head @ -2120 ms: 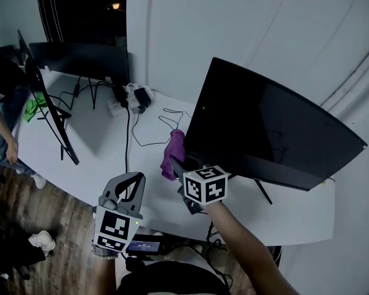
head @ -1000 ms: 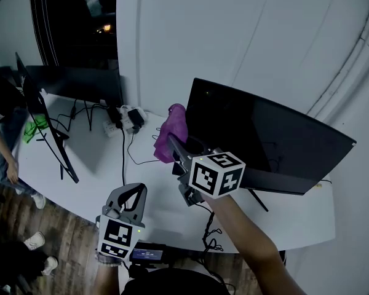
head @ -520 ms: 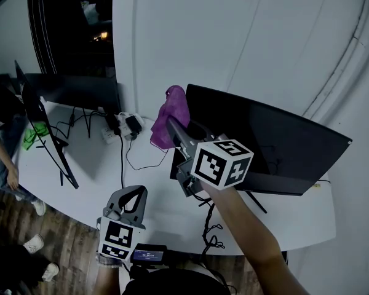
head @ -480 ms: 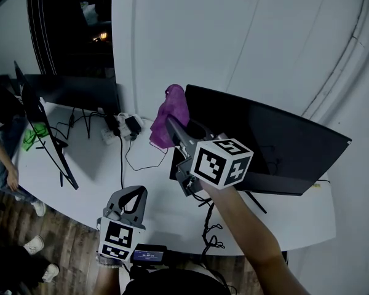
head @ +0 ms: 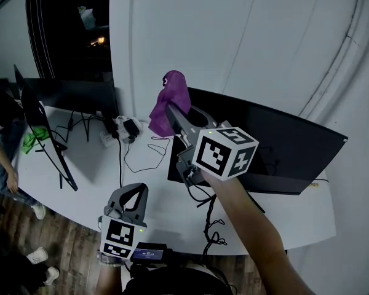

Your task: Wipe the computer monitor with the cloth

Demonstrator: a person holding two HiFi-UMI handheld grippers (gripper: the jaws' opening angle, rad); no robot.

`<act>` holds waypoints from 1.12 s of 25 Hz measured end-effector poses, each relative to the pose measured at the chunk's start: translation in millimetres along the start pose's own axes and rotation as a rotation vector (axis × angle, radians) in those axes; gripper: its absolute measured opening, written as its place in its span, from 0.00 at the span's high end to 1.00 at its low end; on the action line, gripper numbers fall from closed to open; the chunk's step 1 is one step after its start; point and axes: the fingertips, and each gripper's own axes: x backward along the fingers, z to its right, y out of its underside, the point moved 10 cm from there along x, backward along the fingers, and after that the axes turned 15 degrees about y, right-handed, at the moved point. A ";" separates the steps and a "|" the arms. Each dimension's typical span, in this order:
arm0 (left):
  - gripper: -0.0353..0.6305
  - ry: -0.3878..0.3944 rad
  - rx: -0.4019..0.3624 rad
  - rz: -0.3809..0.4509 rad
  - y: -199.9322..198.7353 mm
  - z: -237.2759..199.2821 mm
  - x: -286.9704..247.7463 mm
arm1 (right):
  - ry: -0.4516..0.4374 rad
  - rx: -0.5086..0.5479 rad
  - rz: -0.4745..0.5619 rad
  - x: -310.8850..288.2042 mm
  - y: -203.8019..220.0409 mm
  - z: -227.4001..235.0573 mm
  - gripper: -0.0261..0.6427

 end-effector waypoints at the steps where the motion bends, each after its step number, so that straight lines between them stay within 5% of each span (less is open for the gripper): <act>1: 0.94 -0.008 -0.001 0.006 -1.3 0.5 0.7 | -0.011 -0.004 0.003 2.3 -1.0 -0.2 0.86; 8: 0.94 -0.021 -0.006 0.014 -3.5 6.4 0.7 | -0.029 0.077 0.037 38.6 7.1 6.2 0.86; 28: 0.94 0.113 0.005 -0.007 -1.1 73.6 -30.9 | 0.326 0.333 -0.208 220.8 127.0 88.9 0.86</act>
